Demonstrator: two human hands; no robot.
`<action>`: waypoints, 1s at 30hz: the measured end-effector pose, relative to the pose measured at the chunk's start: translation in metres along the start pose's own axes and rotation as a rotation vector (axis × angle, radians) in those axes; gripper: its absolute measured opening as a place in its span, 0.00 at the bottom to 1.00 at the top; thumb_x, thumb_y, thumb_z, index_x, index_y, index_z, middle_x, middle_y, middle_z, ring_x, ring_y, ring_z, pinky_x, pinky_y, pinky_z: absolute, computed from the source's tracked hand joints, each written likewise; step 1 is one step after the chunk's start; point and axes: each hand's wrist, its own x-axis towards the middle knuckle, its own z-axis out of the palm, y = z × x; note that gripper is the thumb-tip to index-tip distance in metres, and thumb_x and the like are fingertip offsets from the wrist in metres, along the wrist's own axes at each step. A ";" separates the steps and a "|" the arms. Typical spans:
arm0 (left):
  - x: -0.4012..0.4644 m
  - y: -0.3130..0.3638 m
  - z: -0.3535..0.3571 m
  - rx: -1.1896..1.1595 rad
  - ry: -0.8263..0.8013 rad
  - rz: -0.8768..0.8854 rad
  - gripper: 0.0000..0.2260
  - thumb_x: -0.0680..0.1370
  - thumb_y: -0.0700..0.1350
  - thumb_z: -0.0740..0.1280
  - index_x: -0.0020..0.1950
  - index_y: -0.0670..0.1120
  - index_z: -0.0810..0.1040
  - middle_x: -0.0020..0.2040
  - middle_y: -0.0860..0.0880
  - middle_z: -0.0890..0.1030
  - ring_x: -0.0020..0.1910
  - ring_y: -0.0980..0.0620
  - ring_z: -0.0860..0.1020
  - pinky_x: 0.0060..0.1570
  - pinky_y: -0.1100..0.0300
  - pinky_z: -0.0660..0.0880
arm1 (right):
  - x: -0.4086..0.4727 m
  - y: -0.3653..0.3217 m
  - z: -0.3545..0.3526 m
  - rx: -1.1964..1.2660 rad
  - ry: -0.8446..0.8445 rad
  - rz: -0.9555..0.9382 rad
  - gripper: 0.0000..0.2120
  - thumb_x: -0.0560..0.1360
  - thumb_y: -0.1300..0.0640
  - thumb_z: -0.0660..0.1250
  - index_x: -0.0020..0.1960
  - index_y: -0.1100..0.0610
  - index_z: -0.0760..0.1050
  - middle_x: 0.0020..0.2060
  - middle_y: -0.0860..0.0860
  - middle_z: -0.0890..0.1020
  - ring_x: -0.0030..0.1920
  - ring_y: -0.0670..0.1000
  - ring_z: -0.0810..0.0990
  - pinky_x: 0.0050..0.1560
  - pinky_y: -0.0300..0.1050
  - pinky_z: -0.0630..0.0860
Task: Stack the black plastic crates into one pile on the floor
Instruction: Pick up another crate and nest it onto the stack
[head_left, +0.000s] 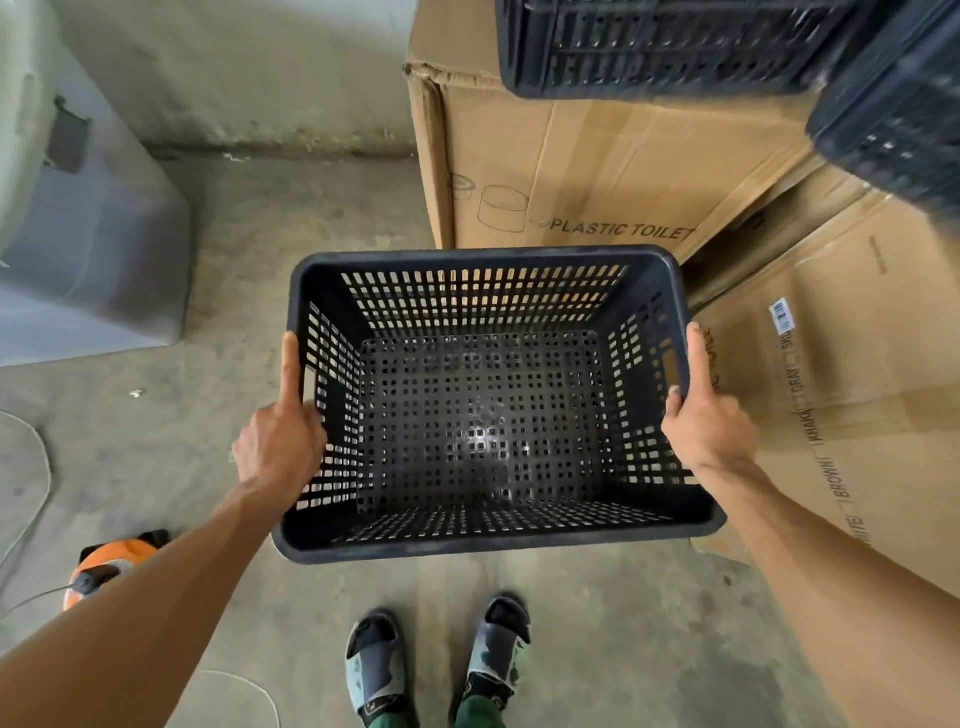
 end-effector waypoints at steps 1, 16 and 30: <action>-0.001 0.002 -0.002 0.016 -0.007 0.013 0.39 0.82 0.49 0.61 0.78 0.63 0.33 0.34 0.43 0.75 0.27 0.44 0.73 0.29 0.53 0.69 | 0.001 0.000 -0.003 -0.017 -0.040 -0.009 0.40 0.80 0.50 0.63 0.81 0.44 0.39 0.21 0.46 0.64 0.18 0.47 0.62 0.23 0.33 0.59; 0.025 0.011 -0.019 0.241 -0.026 0.229 0.37 0.80 0.64 0.43 0.81 0.43 0.41 0.80 0.41 0.36 0.79 0.43 0.37 0.76 0.40 0.40 | 0.009 0.001 -0.027 0.137 -0.259 -0.033 0.38 0.82 0.37 0.46 0.81 0.54 0.32 0.80 0.58 0.39 0.80 0.57 0.40 0.78 0.59 0.39; 0.052 0.010 0.004 0.315 -0.074 0.347 0.38 0.81 0.63 0.48 0.81 0.39 0.43 0.80 0.43 0.37 0.78 0.40 0.38 0.76 0.50 0.34 | 0.003 0.002 -0.006 0.207 -0.174 -0.045 0.38 0.82 0.47 0.57 0.81 0.47 0.36 0.79 0.64 0.56 0.74 0.68 0.64 0.65 0.67 0.72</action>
